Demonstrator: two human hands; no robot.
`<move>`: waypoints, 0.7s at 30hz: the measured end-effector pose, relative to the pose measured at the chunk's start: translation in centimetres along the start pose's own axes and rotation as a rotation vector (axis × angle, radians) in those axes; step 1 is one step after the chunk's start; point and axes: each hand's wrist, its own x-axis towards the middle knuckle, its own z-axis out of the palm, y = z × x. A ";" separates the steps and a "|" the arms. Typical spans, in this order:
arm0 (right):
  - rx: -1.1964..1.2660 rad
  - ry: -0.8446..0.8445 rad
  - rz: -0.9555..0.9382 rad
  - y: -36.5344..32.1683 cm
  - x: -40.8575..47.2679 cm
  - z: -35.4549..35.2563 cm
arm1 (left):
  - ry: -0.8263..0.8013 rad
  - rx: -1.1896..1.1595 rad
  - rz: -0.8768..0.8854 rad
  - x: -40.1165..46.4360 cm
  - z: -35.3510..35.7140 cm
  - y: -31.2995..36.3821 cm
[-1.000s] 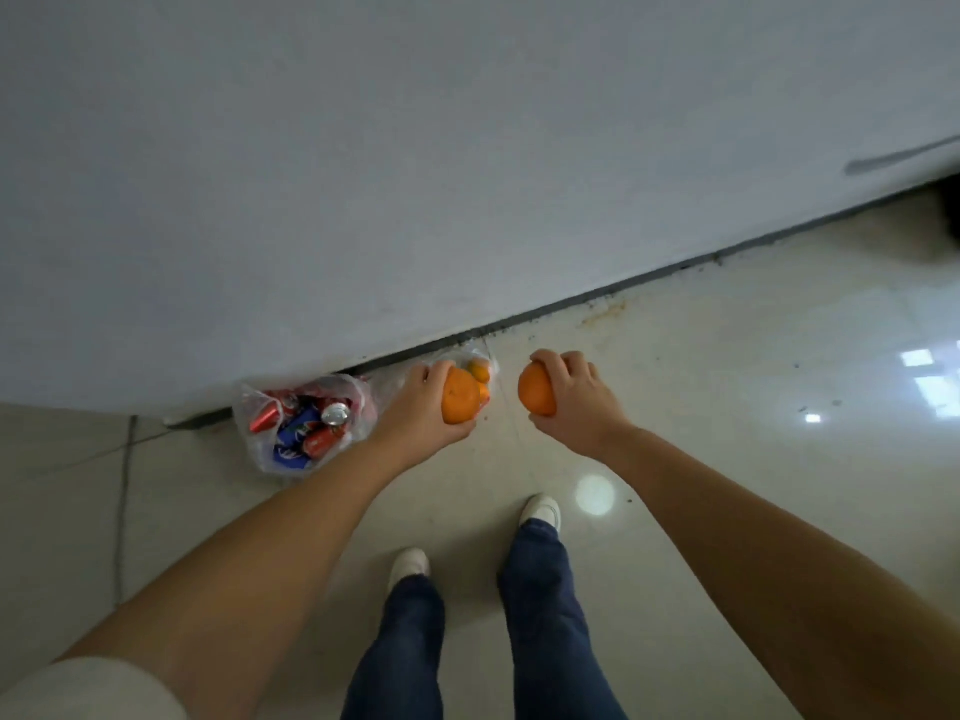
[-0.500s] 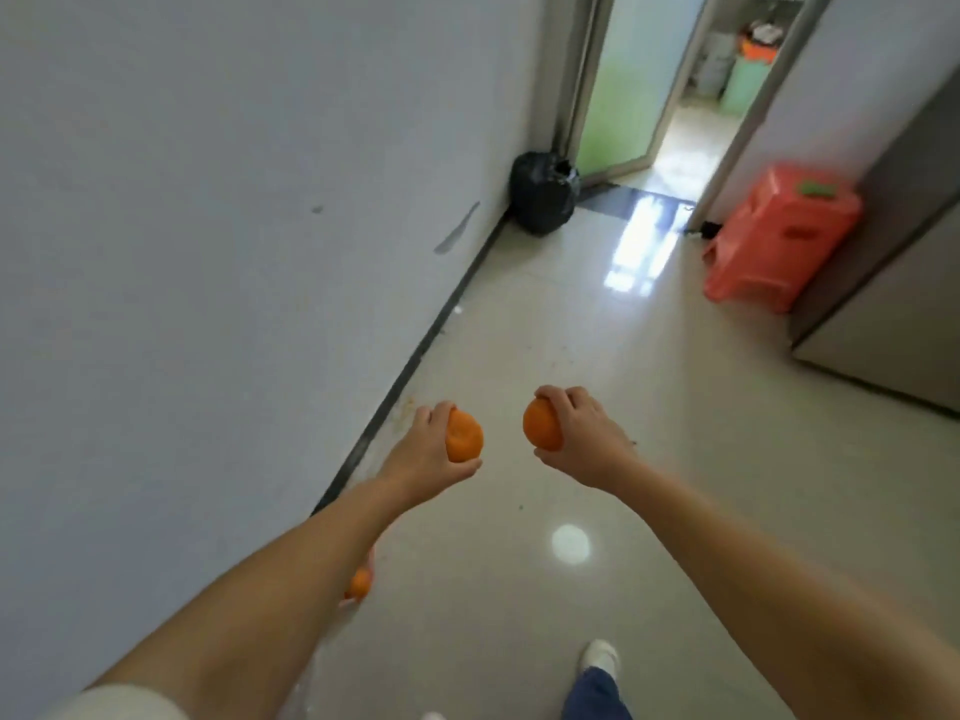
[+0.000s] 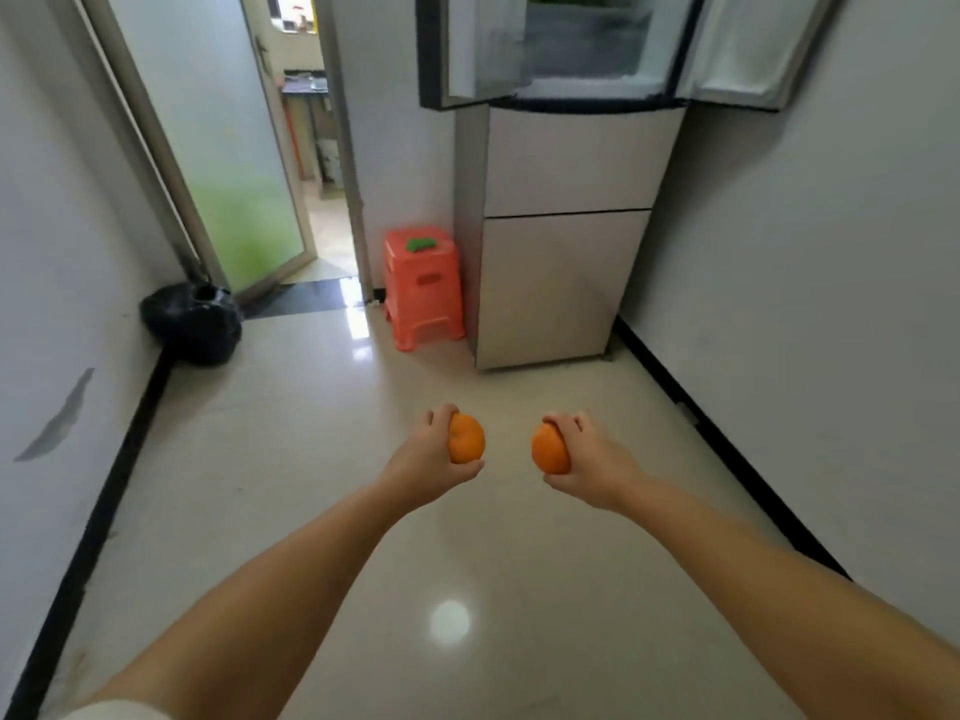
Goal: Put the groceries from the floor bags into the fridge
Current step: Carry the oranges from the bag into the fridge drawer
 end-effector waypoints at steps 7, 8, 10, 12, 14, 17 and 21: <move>0.025 0.156 0.022 10.4 8.4 -9.7 | 0.000 0.018 0.191 14.2 2.3 11.2; 0.011 0.177 0.006 11.1 10.3 -10.8 | 0.016 0.022 0.206 16.5 2.0 12.1; -0.034 0.216 -0.013 12.4 14.5 -13.1 | 0.051 0.036 0.235 21.2 1.2 13.6; -0.052 0.262 -0.026 13.4 19.2 -15.6 | 0.083 0.048 0.277 26.5 0.0 14.9; -0.047 0.308 -0.027 14.6 23.8 -18.3 | 0.097 0.057 0.319 32.2 -1.4 16.3; -0.040 0.344 0.010 16.5 30.3 -22.5 | 0.099 0.051 0.376 40.8 -3.6 18.6; 0.023 0.392 0.079 19.9 37.7 -27.5 | 0.112 0.001 0.397 51.2 -5.5 22.4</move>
